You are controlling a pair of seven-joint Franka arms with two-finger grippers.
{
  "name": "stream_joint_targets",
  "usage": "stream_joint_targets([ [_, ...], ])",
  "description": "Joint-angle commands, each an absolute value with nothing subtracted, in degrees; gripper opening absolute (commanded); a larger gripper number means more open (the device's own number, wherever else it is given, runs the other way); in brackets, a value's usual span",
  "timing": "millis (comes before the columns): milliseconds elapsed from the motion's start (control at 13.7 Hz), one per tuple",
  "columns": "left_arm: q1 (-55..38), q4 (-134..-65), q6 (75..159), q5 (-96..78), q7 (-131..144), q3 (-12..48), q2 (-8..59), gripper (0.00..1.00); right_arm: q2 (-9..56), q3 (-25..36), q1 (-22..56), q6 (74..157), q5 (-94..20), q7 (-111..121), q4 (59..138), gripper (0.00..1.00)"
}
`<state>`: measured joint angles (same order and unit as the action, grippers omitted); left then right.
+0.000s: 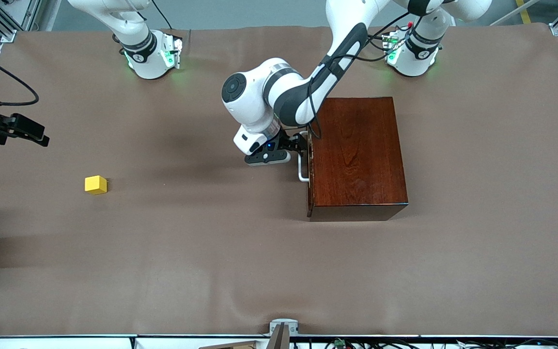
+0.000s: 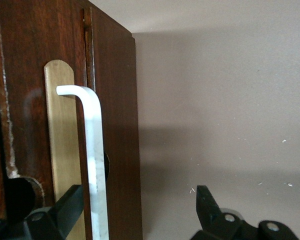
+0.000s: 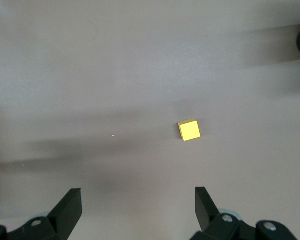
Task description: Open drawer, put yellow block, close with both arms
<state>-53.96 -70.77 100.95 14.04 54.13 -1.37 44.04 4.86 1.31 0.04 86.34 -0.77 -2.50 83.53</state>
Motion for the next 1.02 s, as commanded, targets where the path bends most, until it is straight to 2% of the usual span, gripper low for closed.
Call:
stream_joint_targets([
  [0, -54.58, -68.91, 99.75, 15.12, 53.79, -2.11, 45.7, 1.0, 5.36, 1.41, -0.61, 85.52, -1.32, -1.85, 82.09, 1.0],
  [437, -54.58, -68.73, 101.6, 14.94, 54.31, -2.02, 46.32, 1.0, 5.36, 1.41, -0.62, 85.25, -1.32, -1.85, 82.09, 1.0],
  [947, -54.84, -68.64, 107.83, 14.59, 63.45, -1.32, 46.67, 1.0, 5.27, 1.41, -0.35, 85.34, -1.32, -1.85, 82.09, 1.0],
])
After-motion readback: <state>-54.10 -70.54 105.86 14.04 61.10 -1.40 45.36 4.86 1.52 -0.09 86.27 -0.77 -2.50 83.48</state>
